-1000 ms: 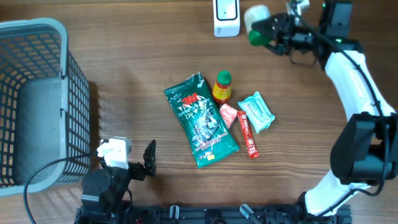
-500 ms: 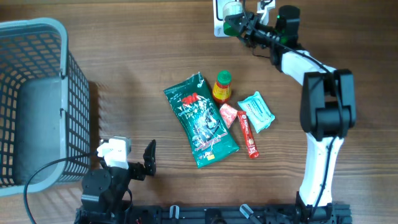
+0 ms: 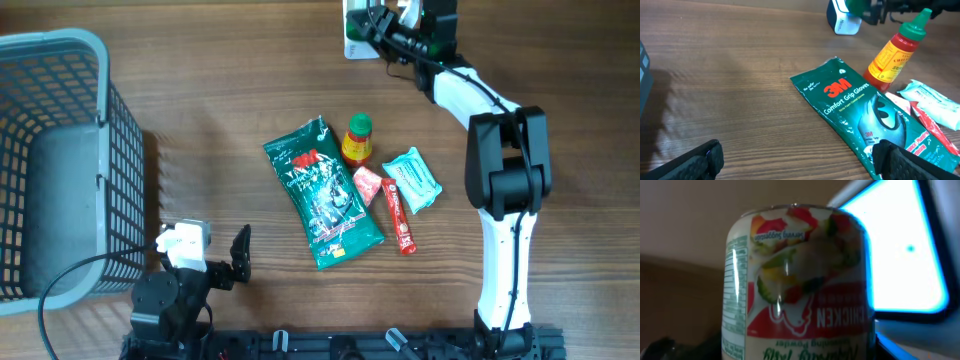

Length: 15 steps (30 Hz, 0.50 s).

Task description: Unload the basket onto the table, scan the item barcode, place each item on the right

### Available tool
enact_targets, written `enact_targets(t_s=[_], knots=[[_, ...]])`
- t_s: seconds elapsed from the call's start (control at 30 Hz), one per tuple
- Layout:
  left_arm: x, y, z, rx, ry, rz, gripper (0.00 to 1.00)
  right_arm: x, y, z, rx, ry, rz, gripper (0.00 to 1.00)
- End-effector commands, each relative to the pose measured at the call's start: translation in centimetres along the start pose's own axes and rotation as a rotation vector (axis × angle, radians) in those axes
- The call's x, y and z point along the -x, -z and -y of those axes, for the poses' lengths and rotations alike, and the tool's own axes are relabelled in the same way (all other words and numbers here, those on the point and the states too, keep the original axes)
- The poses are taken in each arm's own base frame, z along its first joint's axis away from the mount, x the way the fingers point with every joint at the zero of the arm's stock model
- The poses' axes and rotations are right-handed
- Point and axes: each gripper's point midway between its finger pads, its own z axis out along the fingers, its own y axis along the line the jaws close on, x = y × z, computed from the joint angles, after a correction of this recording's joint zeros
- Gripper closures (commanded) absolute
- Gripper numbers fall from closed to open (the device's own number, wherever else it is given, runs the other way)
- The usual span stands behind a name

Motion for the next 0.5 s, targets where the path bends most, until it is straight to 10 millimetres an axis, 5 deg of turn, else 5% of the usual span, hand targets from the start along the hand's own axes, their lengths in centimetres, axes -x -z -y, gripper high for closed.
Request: enact_targets(t_s=[0.0,0.1,0.17,0.2,0.27,0.37,0.47], knots=[[0.1,0.0,0.3,-0.018,-0.021,0.005,0.0,5.5,5.5,-4.0,-0.015,0.144,0.072,0.44],[0.1,0.0,0.3,-0.018,-0.021,0.005,0.0,9.2,11.9,-4.6,-0.098,0.146,0.135,0.44],[0.1,0.0,0.3,-0.018,-0.021,0.005,0.0,11.8,17.4,-3.2,-0.228,0.117,0.211,0.42],[0.1,0.1,0.3,-0.018,-0.021,0.006,0.0,13.7,22.7,-0.5,-0.407,0.068,0.299,0.41],[0.1,0.0,0.3,-0.018,-0.021,0.005,0.0,15.2,28.1,3.0,-0.593,0.009,0.392,0.39],[0.1,0.0,0.3,-0.018,-0.021,0.005,0.0,15.8,39.4,12.1,-1.015,-0.163,0.581,0.39],[0.1,0.0,0.3,-0.018,-0.021,0.005,0.0,14.1,45.7,18.7,-1.23,-0.249,0.609,0.39]])
